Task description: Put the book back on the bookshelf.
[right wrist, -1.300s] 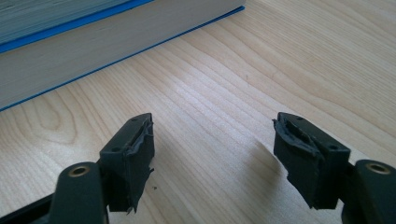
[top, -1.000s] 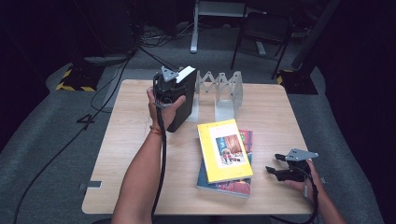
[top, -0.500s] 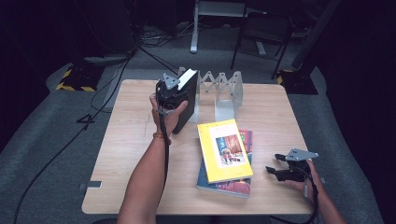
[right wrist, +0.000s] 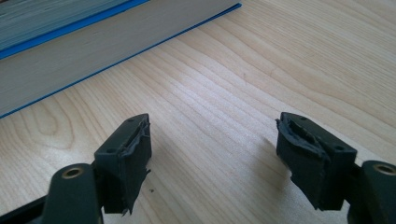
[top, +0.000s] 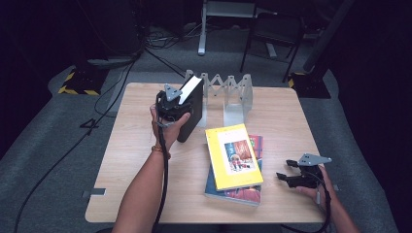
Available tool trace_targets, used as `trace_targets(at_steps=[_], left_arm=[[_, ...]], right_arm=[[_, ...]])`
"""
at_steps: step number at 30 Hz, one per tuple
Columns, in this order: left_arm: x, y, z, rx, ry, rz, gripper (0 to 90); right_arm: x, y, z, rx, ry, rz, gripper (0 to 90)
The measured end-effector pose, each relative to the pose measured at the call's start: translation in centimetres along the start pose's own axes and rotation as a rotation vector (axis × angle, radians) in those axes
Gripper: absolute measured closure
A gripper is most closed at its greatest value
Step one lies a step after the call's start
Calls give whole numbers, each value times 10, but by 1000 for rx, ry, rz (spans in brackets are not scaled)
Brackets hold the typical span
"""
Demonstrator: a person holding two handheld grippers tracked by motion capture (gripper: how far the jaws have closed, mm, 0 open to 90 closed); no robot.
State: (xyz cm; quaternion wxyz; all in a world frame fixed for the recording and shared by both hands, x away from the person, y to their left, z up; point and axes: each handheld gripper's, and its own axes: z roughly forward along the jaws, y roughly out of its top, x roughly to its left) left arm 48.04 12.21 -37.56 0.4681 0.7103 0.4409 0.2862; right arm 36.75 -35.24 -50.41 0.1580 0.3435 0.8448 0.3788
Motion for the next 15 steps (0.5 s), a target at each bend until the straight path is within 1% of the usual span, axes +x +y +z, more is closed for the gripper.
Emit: trace_targets(at_steps=[1, 6, 8, 9, 10, 11, 13, 14, 15], left_arm=[[0, 1, 0, 5, 1, -2, 479], [3, 7, 3, 24, 4, 13, 457], [5, 8, 4, 7, -14, 8, 448], [5, 9, 5, -1, -14, 0, 437], [4, 10, 6, -8, -14, -14, 421], [4, 13, 8, -8, -24, -25, 412], [0, 17, 11, 13, -1, 13, 412], [0, 17, 11, 13, -1, 13, 422], [-2, 19, 12, 17, 13, 29, 422]], right_arm=[[0, 0, 0, 0, 0, 0, 267], [0, 0, 0, -1, -1, 0, 267], [0, 0, 0, -1, 0, 0, 267], [0, 0, 0, 0, 1, -1, 267], [0, 0, 0, -1, 2, -2, 267], [0, 0, 0, 0, 2, -2, 266], [0, 0, 0, 0, 0, 0, 266], [0, 0, 0, 0, 0, 0, 266], [0, 0, 0, -1, -2, -1, 268]])
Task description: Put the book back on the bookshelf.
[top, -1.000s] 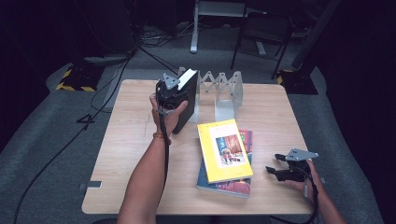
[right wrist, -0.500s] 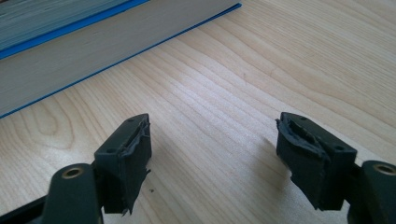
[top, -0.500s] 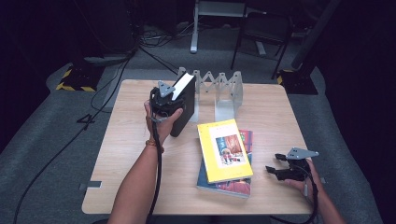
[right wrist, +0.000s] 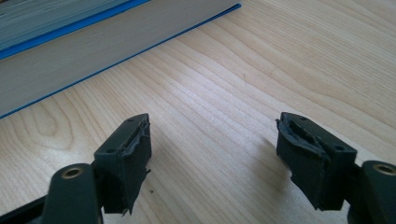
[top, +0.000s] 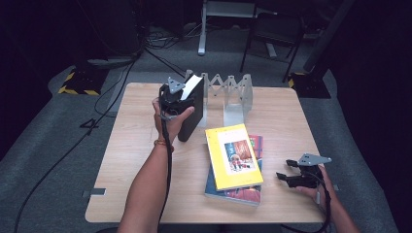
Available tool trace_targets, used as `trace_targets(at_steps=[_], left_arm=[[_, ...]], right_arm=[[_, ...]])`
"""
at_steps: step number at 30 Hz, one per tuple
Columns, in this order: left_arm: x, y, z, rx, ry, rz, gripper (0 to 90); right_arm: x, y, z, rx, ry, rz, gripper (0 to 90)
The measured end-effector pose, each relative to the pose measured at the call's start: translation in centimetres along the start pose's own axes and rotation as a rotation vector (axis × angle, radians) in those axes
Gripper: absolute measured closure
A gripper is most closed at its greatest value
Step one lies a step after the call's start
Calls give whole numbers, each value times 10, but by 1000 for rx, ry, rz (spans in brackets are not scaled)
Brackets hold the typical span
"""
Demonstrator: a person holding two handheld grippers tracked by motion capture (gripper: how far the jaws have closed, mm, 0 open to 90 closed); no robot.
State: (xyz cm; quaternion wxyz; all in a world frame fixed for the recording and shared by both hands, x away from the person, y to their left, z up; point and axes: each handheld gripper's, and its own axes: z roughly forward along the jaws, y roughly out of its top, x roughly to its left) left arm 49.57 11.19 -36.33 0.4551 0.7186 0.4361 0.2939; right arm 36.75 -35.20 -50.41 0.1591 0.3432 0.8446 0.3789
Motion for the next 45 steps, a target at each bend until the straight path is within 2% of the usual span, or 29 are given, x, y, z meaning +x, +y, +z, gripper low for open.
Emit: trace_targets(at_steps=[1, 4, 7, 10, 13, 15, 27, 29, 35, 45], left_arm=[[-1, 2, 0, 3, 11, 9, 453], [-1, 6, 2, 14, 8, 2, 500], [-1, 15, 10, 11, 20, -30, 514], [-1, 20, 15, 16, 28, -30, 520], [-3, 26, 22, 8, 57, -45, 523], [-7, 28, 29, 0, 106, -57, 525], [-9, 39, 49, -19, 189, -73, 524], [-7, 41, 50, -14, 189, -82, 524], [0, 39, 49, -11, 185, -74, 516], [-5, 34, 49, -11, 199, -63, 489]], right_arm=[[0, 0, 0, 0, 0, -1, 268], [-1, 0, 0, 1, 5, -1, 268], [-1, 0, 0, 0, 7, -1, 273], [-1, 0, 0, 0, 4, 3, 272], [-1, 0, 0, 0, 8, 4, 274], [-1, 0, 0, 0, 9, 3, 275], [-1, -1, -1, 2, 3, 4, 275], [-1, 0, -1, 2, 4, 4, 275], [-2, 0, -1, 1, 11, -2, 275], [-1, 0, -1, 1, 4, -1, 276]])
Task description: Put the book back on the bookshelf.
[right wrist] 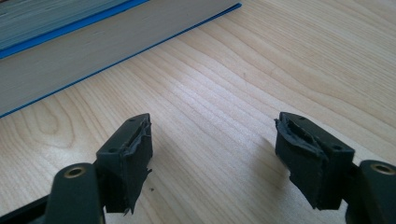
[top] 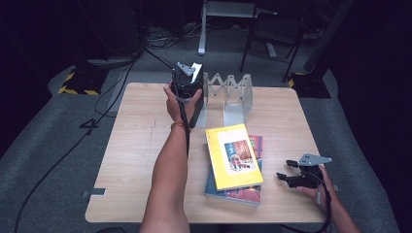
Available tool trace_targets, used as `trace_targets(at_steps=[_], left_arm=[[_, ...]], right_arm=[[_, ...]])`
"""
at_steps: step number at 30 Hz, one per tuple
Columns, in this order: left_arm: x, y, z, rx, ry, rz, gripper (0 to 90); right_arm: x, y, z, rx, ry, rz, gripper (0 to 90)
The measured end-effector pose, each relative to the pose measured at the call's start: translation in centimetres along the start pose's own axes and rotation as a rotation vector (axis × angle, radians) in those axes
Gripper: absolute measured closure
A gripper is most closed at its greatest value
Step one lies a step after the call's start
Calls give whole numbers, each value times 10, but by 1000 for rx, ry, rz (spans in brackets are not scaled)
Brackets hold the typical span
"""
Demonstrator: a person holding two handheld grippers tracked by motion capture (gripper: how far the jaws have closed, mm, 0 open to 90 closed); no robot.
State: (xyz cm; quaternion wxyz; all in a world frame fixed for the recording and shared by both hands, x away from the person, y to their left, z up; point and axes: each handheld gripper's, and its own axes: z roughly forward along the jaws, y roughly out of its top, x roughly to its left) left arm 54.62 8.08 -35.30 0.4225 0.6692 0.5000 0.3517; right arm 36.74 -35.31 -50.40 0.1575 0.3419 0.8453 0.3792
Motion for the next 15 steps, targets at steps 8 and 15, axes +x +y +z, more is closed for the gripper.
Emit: trace_targets(at_steps=[8, 15], left_arm=[[0, -3, -7, -20, -21, -14, 432], [3, -6, -20, -14, -48, 15, 393]], right_arm=[[0, 0, 0, -1, 1, 0, 276], [0, 0, 0, 0, 0, 0, 276]])
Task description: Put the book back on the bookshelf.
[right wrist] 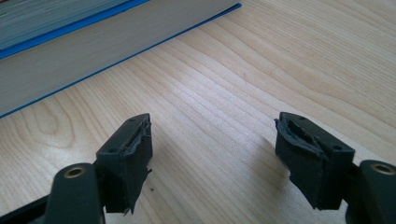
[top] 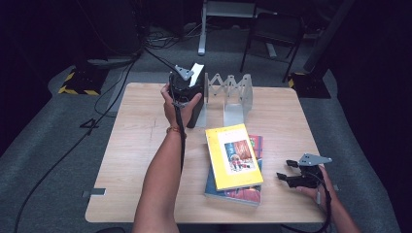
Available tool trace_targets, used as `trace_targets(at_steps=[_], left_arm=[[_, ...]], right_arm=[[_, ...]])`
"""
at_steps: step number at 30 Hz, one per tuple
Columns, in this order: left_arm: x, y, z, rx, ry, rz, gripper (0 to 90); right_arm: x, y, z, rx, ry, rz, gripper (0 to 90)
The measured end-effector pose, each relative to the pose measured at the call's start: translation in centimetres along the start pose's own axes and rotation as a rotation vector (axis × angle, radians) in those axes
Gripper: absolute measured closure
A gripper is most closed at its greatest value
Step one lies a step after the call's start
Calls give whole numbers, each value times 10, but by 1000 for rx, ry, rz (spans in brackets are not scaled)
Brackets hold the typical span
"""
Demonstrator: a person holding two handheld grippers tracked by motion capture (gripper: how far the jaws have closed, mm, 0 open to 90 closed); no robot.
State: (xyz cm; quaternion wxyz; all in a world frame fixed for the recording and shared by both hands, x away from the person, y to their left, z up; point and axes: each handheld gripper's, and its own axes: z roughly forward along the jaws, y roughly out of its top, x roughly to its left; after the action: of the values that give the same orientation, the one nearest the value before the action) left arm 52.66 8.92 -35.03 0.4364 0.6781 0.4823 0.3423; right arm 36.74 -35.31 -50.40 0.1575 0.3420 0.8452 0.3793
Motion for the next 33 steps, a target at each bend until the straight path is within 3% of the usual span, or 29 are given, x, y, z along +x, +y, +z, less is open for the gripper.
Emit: trace_targets(at_steps=[7, 12, 15, 20, 22, 27, 33], left_arm=[[1, -15, -12, 15, -57, 21, 362], [3, -27, -24, 31, -78, 84, 344], [3, -34, -31, 50, -65, 137, 337], [7, -47, -42, 61, -94, 158, 328], [8, -53, -46, 75, -130, 163, 325], [2, -70, -58, 124, -185, 262, 329], [-10, -98, -78, 178, -287, 346, 318]], right_arm=[[0, 0, 0, 0, -1, 1, 276], [0, 0, 0, -1, 1, 0, 276], [0, 0, 0, -2, 0, 1, 276], [0, 0, 0, -1, 0, 2, 276], [0, 0, 0, -1, -1, 3, 276], [0, 0, 0, -1, -2, 4, 276], [1, 0, 0, -1, -5, 5, 276]])
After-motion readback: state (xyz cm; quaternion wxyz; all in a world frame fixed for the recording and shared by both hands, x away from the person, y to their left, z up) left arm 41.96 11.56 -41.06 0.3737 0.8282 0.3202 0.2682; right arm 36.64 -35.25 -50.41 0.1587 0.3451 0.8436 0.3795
